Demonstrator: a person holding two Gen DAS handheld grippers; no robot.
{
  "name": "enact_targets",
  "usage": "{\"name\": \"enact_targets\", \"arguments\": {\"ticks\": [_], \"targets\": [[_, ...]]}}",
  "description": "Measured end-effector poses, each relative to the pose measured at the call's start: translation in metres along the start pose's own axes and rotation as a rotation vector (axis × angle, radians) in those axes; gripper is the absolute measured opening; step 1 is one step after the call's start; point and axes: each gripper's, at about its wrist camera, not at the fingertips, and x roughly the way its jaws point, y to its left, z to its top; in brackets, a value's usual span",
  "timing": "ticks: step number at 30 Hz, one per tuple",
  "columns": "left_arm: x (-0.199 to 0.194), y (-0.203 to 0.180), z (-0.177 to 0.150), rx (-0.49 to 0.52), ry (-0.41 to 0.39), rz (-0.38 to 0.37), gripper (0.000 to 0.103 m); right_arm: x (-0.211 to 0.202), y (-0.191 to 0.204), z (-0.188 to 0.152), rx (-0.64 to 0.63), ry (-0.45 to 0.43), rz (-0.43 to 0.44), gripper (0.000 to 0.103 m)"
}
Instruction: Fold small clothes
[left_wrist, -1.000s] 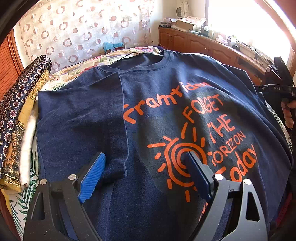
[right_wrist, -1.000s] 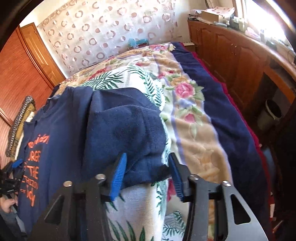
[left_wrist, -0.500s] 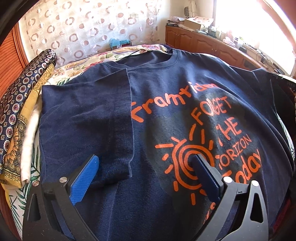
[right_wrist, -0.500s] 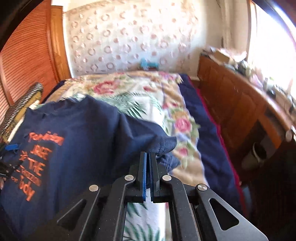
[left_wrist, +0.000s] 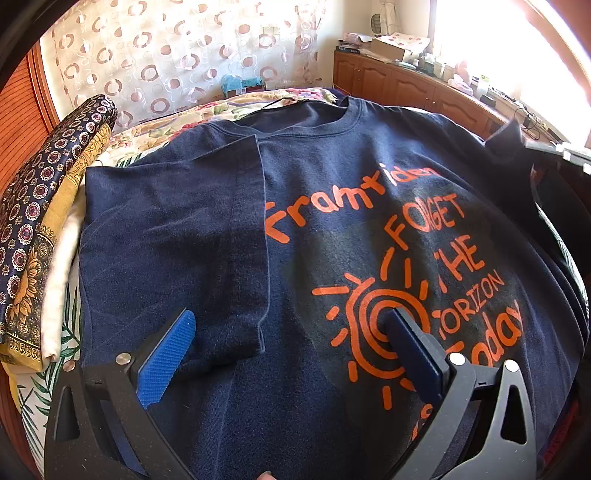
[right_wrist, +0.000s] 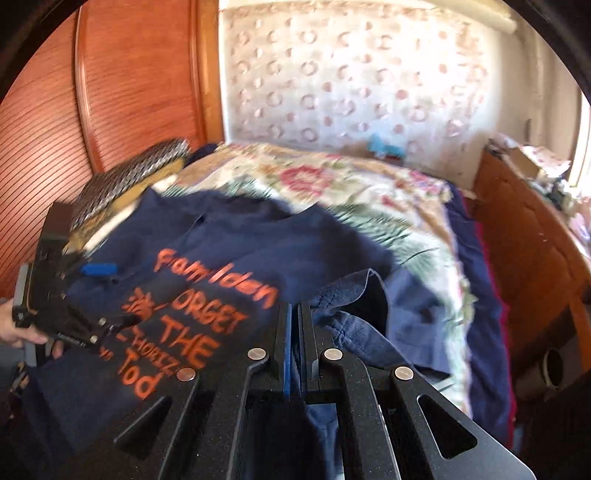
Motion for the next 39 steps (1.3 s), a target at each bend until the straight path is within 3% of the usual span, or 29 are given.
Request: {"name": "enact_targets", "arguments": {"ticks": [3,5,10,12,21,29,33,39], "targets": [[0.000,0.000,0.000,0.000,0.000,0.000,0.103,0.013,0.006,-0.009,-0.015,0.053,0.035,0.002],[0.000,0.000,0.000,0.001,0.000,0.000,0.103,0.023,0.007,-0.012,-0.031,0.086,0.037,0.008],[0.000,0.000,0.000,0.001,-0.001,0.001,0.103,0.020,-0.004,-0.007,-0.009,0.076,0.026,0.044],[0.000,0.000,0.000,0.001,-0.001,0.001,0.103,0.013,-0.007,-0.004,0.011,0.054,0.013,0.051],[-0.001,0.001,0.004,0.005,0.003,-0.003,0.103,-0.007,-0.038,0.002,0.113,0.001,-0.090,0.052],[-0.037,0.001,0.018,-0.024,-0.129,-0.055,0.103,0.019,-0.061,0.000,0.174,0.058,-0.168,0.052],[-0.056,-0.001,0.020,-0.038,-0.195,-0.103,0.103,0.040,-0.083,-0.011,0.262,0.108,-0.197,0.052],[-0.080,-0.002,0.012,-0.060,-0.257,-0.120,0.103,0.057,-0.106,-0.013,0.349,0.155,-0.174,0.052]]}}
